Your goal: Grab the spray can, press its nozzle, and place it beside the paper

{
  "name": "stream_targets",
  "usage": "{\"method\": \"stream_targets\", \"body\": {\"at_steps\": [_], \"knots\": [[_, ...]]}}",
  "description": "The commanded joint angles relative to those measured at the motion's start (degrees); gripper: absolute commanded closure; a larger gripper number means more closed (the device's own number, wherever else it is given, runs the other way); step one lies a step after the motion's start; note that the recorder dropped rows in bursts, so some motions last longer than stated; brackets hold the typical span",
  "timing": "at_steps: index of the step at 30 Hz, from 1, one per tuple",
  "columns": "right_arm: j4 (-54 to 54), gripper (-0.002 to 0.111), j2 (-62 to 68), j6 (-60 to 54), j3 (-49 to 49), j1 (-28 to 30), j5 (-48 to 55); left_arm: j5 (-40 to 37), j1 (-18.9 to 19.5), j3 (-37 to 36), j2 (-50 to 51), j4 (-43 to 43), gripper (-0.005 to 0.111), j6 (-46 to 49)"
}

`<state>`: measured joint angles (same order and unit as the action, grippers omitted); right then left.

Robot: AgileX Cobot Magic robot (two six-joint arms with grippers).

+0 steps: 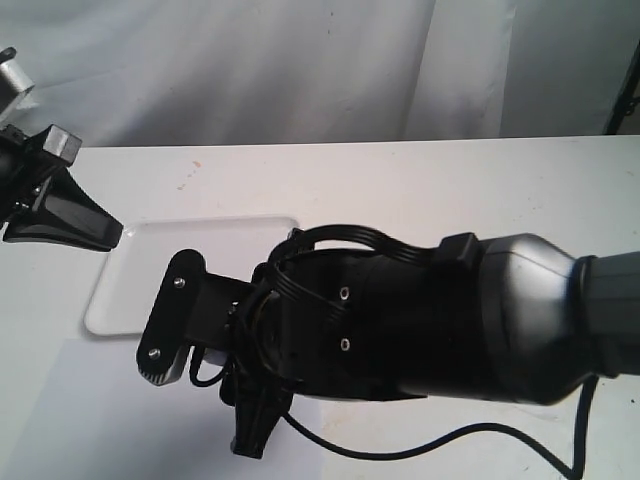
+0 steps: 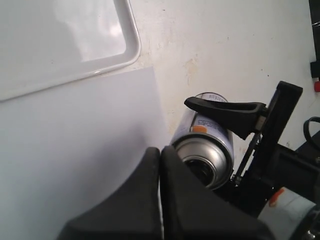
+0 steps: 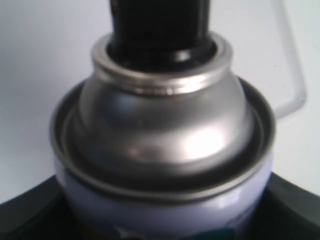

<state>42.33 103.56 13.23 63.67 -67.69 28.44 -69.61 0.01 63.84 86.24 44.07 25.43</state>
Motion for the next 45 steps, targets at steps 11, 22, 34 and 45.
{"method": "stream_targets", "body": {"at_steps": [11, 22, 34, 45], "knots": [[-10.2, 0.108, -0.8, -14.4, 0.6, 0.0, 5.1, -0.4, 0.1, -7.5, 0.0, 4.5, 0.107, 3.8], [-16.7, 0.108, -0.8, -20.6, 0.6, 0.0, 6.9, -0.4, 0.0, -12.9, 0.0, 9.0, 0.107, 6.6], [-17.3, 0.108, -0.8, -20.6, 0.6, 1.7, 5.0, -0.4, 0.0, -17.0, 0.0, 13.8, 0.107, 10.8], [-17.3, 0.108, -0.6, -20.4, 0.6, 1.7, 4.3, -0.4, -2.9, -17.0, 3.5, 13.4, 0.107, 10.8]]}}
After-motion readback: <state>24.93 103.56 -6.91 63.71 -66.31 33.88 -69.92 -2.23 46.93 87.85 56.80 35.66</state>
